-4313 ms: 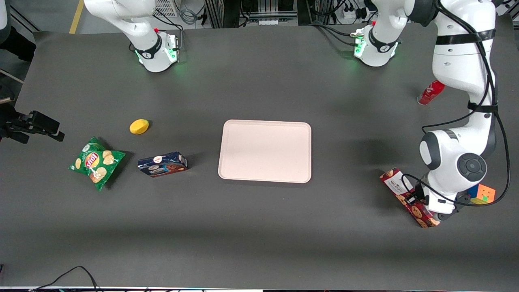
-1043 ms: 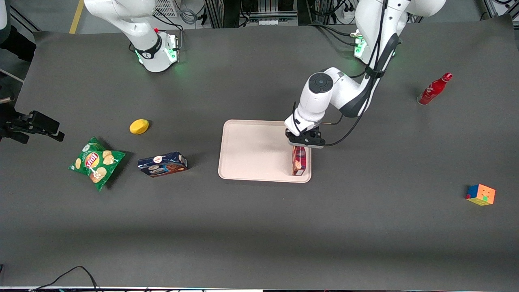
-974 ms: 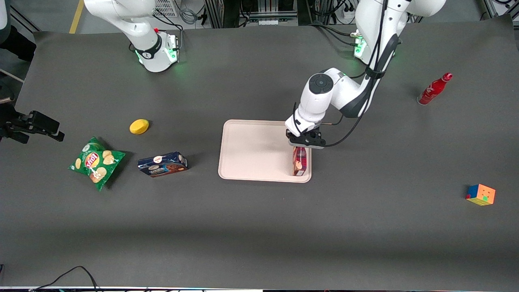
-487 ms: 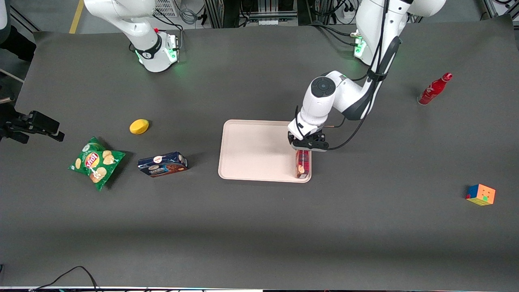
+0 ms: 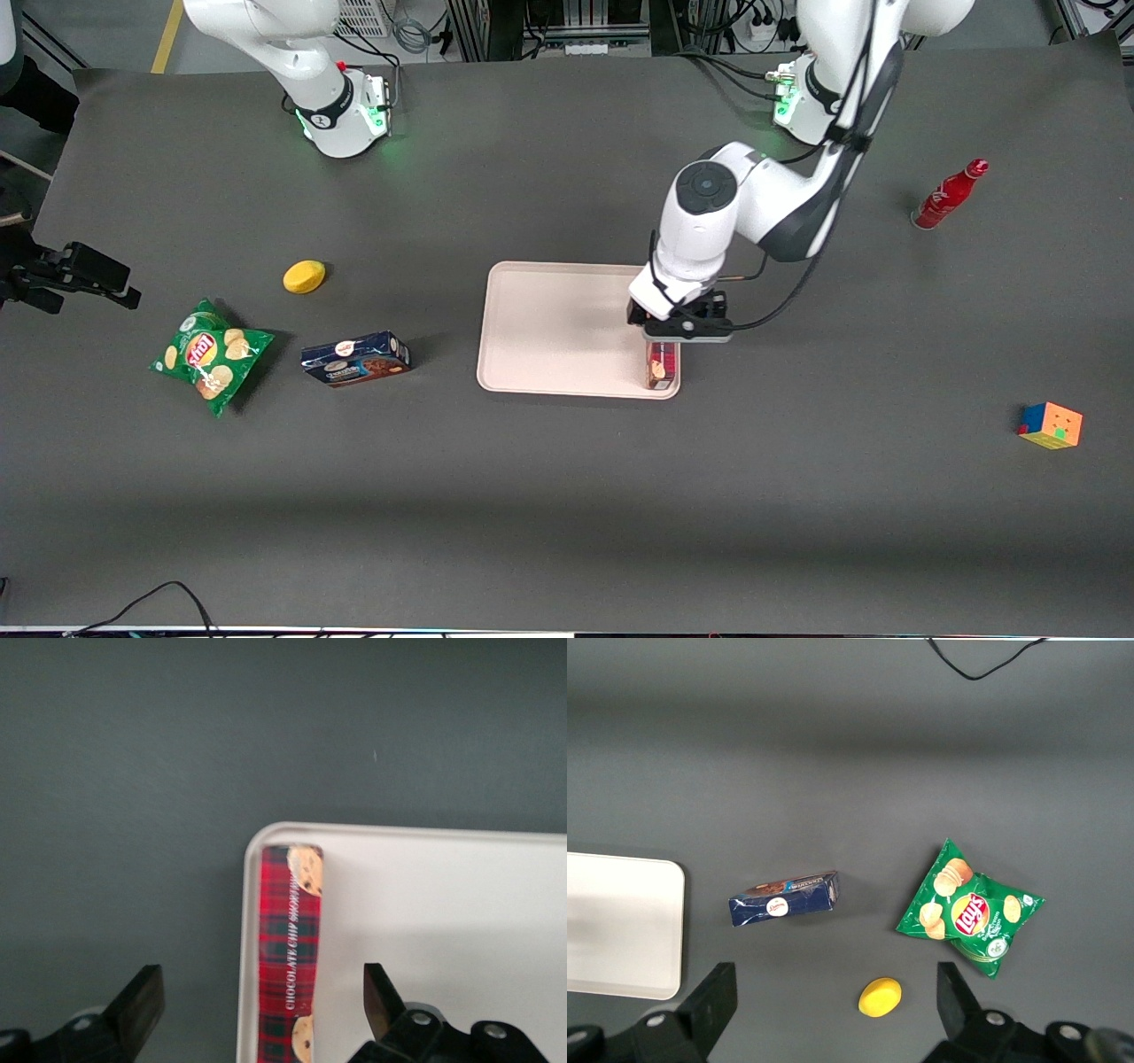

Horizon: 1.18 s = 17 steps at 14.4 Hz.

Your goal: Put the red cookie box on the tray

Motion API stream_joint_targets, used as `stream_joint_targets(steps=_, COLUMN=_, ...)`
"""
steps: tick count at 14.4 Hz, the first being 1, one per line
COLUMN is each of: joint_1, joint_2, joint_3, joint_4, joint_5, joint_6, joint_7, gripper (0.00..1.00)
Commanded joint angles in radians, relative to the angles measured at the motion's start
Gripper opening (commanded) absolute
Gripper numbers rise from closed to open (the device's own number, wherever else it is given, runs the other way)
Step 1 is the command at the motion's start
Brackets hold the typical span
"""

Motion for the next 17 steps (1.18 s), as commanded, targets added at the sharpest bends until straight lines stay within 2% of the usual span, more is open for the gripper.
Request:
stream_joint_targets(steps=1, joint_1=0.117, joint_2=-0.109, joint_3=0.001, joint_4=0.068, joint_5=-0.137, joint_6=-0.207, joint_7=0.211, gripper=1.00)
stream_joint_targets(steps=3, joint_1=0.217, joint_2=-0.185, joint_3=0.001, joint_4=0.073, joint_5=-0.190, joint_6=-0.312, joint_7=0.369, gripper=1.00)
stream_joint_targets(steps=6, joint_1=0.335, joint_2=-0.279, joint_3=0.002, joint_4=0.116, joint_5=-0.191, joint_6=-0.485, joint_7=0.483, gripper=1.00)
stream_joint_targets(steps=10, joint_1=0.478, joint_2=-0.328, joint_3=-0.001, joint_4=0.266, joint_5=-0.191, joint_6=-0.731, joint_7=0.633, gripper=1.00)
stream_joint_targets(steps=13, joint_1=0.523, joint_2=-0.353, joint_3=-0.004, joint_4=0.386, joint_5=-0.190, joint_6=-0.856, joint_7=0.635, gripper=1.00)
stream_joint_targets(steps=17, joint_1=0.527, joint_2=-0.348, joint_3=-0.009, joint_4=0.512, joint_5=-0.187, joint_6=-1.002, joint_7=0.627, gripper=1.00)
